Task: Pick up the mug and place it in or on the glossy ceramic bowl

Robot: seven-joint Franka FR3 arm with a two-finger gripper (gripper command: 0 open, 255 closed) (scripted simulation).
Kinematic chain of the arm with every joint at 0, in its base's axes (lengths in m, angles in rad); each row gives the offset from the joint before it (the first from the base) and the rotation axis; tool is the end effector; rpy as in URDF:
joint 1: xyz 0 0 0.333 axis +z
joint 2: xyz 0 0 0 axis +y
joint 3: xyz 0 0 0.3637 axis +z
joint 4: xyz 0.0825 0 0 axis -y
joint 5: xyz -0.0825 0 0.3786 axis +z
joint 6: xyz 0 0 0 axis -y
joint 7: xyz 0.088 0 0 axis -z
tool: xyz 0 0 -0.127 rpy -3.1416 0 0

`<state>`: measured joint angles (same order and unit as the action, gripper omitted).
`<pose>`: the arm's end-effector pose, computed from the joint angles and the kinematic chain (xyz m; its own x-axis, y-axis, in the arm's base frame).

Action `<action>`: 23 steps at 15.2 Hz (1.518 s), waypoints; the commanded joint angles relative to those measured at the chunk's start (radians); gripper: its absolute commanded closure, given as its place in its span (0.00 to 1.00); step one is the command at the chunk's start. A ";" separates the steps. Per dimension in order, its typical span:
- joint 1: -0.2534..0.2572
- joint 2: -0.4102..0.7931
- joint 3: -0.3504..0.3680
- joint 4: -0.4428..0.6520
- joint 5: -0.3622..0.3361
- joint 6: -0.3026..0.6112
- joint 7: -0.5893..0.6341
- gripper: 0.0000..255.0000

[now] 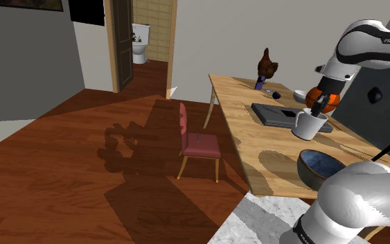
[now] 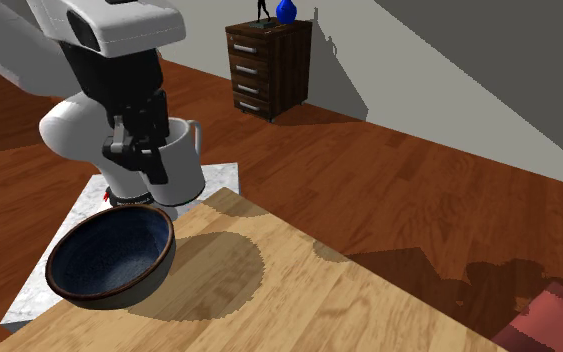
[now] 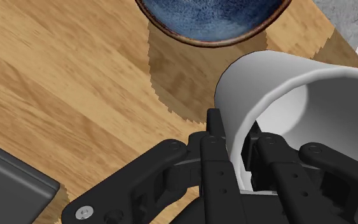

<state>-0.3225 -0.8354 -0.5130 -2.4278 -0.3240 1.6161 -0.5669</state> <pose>0.1339 -0.2701 0.5448 0.9962 -0.0869 -0.0062 -0.0871 -0.9942 -0.0628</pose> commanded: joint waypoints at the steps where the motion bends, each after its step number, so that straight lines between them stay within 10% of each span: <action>1: -0.032 -0.047 -0.018 -0.008 -0.031 -0.035 -0.038 1.00; 7: -0.129 -0.184 -0.065 -0.014 -0.118 -0.152 -0.155 1.00; 23: -0.167 -0.215 -0.166 -0.222 -0.213 0.028 -0.144 1.00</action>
<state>-0.4866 -1.0483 -0.6725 -2.6334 -0.5307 1.6300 -0.7133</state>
